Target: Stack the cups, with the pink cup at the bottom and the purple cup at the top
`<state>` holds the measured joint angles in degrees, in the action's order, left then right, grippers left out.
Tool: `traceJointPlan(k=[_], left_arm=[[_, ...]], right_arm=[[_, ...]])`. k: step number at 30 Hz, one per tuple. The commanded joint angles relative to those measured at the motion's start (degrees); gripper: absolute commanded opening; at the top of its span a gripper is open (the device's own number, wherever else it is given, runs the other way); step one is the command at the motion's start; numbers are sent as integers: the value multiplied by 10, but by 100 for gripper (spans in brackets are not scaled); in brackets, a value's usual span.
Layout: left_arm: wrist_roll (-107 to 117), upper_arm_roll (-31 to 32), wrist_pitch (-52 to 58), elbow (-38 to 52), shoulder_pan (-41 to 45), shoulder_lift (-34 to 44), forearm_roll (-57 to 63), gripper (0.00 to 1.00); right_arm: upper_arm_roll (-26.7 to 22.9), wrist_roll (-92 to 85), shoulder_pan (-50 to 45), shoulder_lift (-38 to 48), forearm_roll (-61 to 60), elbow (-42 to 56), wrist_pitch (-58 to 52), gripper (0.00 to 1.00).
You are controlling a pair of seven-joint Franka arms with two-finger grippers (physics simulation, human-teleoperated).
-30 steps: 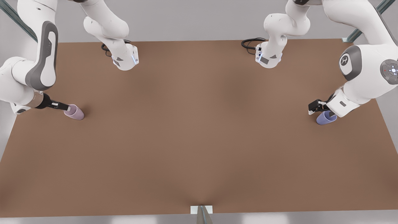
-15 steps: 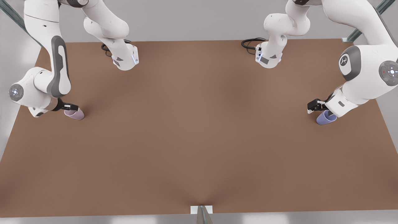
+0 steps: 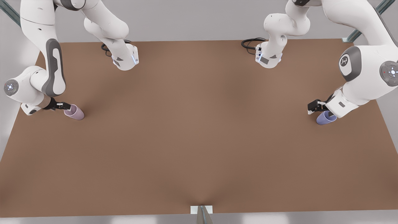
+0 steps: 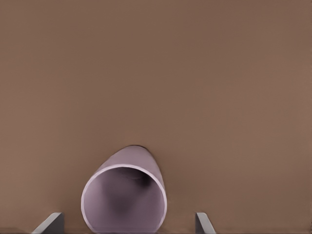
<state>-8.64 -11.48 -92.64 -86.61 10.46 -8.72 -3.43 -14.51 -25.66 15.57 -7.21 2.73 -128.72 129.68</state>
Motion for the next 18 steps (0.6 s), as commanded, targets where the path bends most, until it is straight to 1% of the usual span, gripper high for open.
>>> traceJointPlan(k=[1, 10, 12, 18], left_arm=[[-1, 0, 0, 1, 0, 0, 0, 100], [6, 0, 0, 1, 0, -5, 0, 100], [4, -1, 0, 18, 0, -9, 4, 100], [6, 0, 0, 19, 0, -6, 5, 100]], right_arm=[[-3, -130, 5, -5, 1, -2, 17, 100], [-3, -130, 22, -55, 8, -5, 46, 100], [-3, -130, 23, -63, 8, -5, 59, 100], [-3, -130, 33, -76, 8, -5, 63, 100]])
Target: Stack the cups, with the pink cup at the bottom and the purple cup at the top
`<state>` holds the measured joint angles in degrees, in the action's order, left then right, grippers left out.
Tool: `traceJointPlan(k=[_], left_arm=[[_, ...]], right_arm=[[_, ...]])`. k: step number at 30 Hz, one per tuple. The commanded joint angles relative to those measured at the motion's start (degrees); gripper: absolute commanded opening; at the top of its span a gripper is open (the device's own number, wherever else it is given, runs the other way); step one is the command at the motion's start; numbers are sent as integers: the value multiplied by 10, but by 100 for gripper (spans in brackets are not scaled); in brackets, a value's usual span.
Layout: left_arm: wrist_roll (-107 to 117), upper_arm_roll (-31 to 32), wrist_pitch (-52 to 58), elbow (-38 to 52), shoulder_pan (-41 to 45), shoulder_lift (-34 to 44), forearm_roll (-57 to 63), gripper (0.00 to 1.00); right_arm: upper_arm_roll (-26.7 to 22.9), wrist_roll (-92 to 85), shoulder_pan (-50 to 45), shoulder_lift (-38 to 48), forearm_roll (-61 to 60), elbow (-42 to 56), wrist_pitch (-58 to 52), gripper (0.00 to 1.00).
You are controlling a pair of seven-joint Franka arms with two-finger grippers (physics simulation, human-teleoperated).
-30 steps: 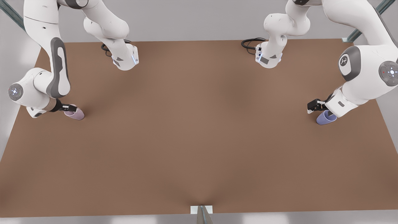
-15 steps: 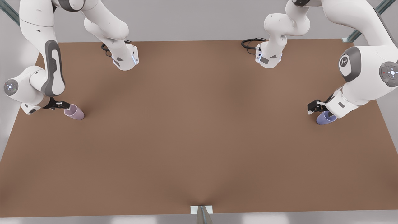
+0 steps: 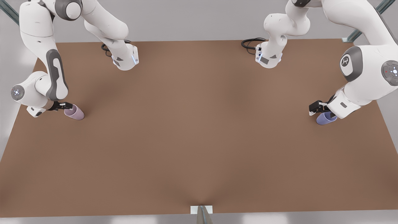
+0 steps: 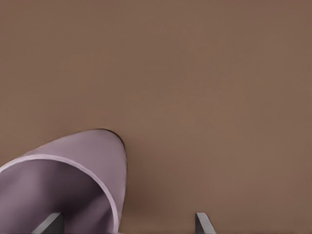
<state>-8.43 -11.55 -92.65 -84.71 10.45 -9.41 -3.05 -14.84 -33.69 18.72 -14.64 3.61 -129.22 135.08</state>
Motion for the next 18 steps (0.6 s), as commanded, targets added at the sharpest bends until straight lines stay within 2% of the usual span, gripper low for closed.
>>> traceJointPlan(k=[1, 5, 7, 11, 14, 17, 18], left_arm=[[3, 0, 0, 2, 0, 4, 3, 100], [3, -5, 2, -5, 14, 20, 20, 100], [2, -5, 2, -5, 16, 20, 20, 100], [2, -6, 26, -5, 21, 26, 20, 100], [3, -6, 22, -5, 22, 22, 20, 100], [3, -6, 26, -4, 22, 19, 20, 100], [3, -6, 25, -4, 22, 18, 20, 100]], right_arm=[[0, -50, 3, -5, -1, 0, 11, 100], [0, -47, 1, -13, -5, 0, 12, 100], [0, -46, 0, -14, -6, 1, 12, 92], [0, -43, -1, -18, -7, 1, 12, 51], [0, -41, -4, -18, -7, 1, 11, 41], [0, -40, -4, -18, -7, 2, 8, 22], [0, -40, -4, -18, -7, 2, 7, 21]])
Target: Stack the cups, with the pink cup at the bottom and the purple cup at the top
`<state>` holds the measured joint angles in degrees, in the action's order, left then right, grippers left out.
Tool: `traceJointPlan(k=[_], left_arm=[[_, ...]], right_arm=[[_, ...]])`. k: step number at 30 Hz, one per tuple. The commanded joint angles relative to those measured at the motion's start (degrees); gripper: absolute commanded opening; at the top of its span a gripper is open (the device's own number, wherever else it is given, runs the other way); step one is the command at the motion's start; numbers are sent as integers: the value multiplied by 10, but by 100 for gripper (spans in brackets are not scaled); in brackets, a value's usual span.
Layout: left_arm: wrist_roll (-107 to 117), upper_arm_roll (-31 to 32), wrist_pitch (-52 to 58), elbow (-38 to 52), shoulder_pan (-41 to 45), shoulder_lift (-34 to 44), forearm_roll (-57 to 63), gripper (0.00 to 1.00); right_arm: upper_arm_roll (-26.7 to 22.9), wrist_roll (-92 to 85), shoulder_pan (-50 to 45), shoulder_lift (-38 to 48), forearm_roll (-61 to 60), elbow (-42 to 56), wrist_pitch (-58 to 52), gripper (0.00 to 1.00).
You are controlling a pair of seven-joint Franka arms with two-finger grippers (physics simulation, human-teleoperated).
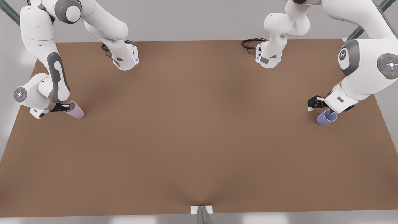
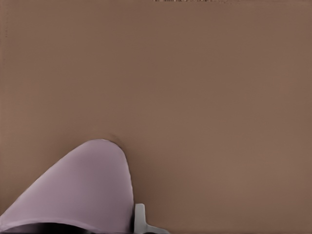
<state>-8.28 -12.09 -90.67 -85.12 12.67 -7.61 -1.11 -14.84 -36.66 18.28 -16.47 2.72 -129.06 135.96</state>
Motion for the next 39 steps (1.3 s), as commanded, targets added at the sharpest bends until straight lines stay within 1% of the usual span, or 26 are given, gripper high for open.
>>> traceJointPlan(k=[1, 4, 7, 10, 13, 16, 18, 23, 25, 28, 29, 31, 33, 34, 35, 37, 38, 39], left_arm=[[2, 0, 5, 0, 0, -1, 1, 100], [0, 0, 6, 5, 0, -8, 1, 100], [1, 0, 6, 5, 0, -7, 1, 100], [2, 0, 6, 5, 0, -8, 16, 100], [2, 0, 5, 4, -2, -6, 15, 100], [-5, -5, 5, 4, -5, -9, 15, 100], [-8, -5, 5, 4, -7, -10, 15, 100], [-45, -7, -3, -2, -70, -22, 9, 100], [-121, -11, -2, -8, -93, -34, 15, 100], [-137, -14, -5, -15, -129, -54, 16, 100], [-141, -14, -6, -28, -132, -55, 16, 100], [-167, -43, -50, -67, -135, -53, 14, 100], [-197, -59, -73, -94, -136, -55, 13, 100], [-198, -68, -80, -100, -137, -57, 14, 100], [-201, -72, -86, -104, -139, -58, 15, 100], [-210, -72, -127, -130, -161, -58, 15, 100], [-211, -72, -132, -138, -167, -62, 15, 100], [-212, -72, -131, -139, -171, -66, 15, 100]], right_arm=[[0, -10, 0, 0, 2, 0, -3, 21], [0, -10, -1, 6, 0, 0, -12, 21], [0, -10, -12, 28, -16, 4, -40, 21], [0, -11, -34, 36, -36, 17, -71, 21], [0, -7, -76, 43, -55, 29, -89, 21], [1, 90, -156, 60, -55, 35, -97, 21], [2, 149, -215, 63, -85, 38, -98, 21], [1, 307, -364, 58, -100, 77, -117, 21], [0, 359, -409, 57, -100, 89, -118, 21], [6, 445, -463, 36, -99, 123, -132, 21], [6, 461, -480, 30, -99, 135, -147, 21], [3, 523, -537, 26, -100, 147, -146, 21], [4, 532, -574, 16, -101, 168, -147, 21], [16, 537, -574, 7, -101, 182, -148, 21], [46, 571, -572, -7, -101, 210, -160, 21], [75, 608, -573, -27, -101, 245, -160, 21], [94, 637, -573, -44, -100, 267, -160, 21], [100, 650, -578, -54, -100, 281, -159, 21]])
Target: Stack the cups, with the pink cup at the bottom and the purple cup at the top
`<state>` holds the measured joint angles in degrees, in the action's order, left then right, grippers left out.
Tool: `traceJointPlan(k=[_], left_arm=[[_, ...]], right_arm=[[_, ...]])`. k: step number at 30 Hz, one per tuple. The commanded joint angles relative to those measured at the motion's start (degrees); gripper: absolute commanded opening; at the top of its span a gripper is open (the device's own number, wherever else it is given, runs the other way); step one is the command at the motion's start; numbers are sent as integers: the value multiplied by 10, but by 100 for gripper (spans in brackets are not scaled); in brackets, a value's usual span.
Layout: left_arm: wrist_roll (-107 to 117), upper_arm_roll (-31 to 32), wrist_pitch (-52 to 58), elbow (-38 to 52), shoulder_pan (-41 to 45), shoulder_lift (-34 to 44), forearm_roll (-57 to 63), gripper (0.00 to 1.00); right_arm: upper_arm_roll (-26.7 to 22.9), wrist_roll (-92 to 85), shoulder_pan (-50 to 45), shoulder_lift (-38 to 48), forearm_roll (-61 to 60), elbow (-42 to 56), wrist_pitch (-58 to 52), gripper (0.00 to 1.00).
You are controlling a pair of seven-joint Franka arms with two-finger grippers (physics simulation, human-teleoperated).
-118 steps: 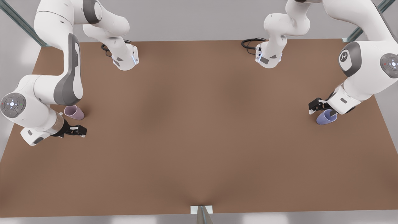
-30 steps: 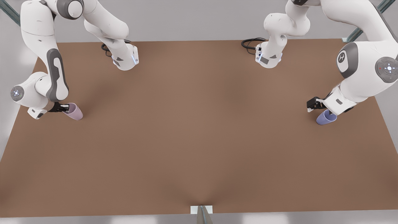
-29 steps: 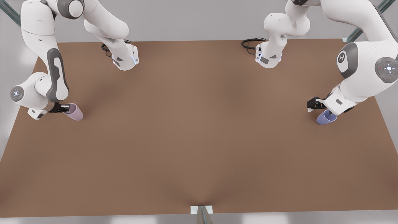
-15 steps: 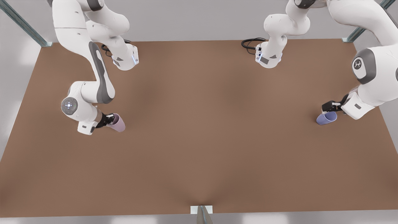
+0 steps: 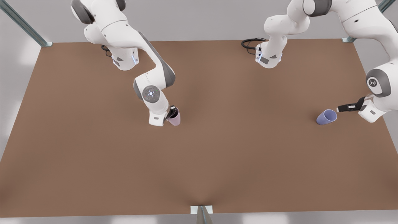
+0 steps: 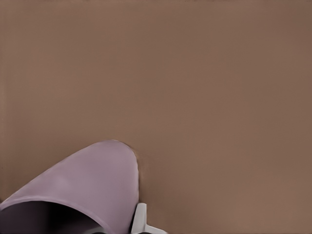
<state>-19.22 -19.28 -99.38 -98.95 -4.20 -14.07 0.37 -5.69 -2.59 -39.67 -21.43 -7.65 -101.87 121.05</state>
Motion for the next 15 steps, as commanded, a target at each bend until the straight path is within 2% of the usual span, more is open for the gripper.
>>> traceJointPlan(k=[1, 4, 7, 13, 15], left_arm=[[-101, -1, -46, -13, -5, -3, 1, 100], [-101, -1, -109, -40, -21, -16, 1, 100], [-101, -2, -152, -63, -39, -32, 1, 100], [-102, -2, -185, -75, -62, -63, 1, 100], [-102, -2, -214, -110, -66, -61, 1, 100]], right_arm=[[11, 330, -16, -20, 4, 27, -11, 21], [11, 405, -65, -72, 2, 82, -2, 21], [34, 465, -78, -133, 1, 150, 2, 21], [64, 515, -112, -196, 1, 185, 63, 21], [65, 516, -116, -203, 1, 185, 73, 21]])
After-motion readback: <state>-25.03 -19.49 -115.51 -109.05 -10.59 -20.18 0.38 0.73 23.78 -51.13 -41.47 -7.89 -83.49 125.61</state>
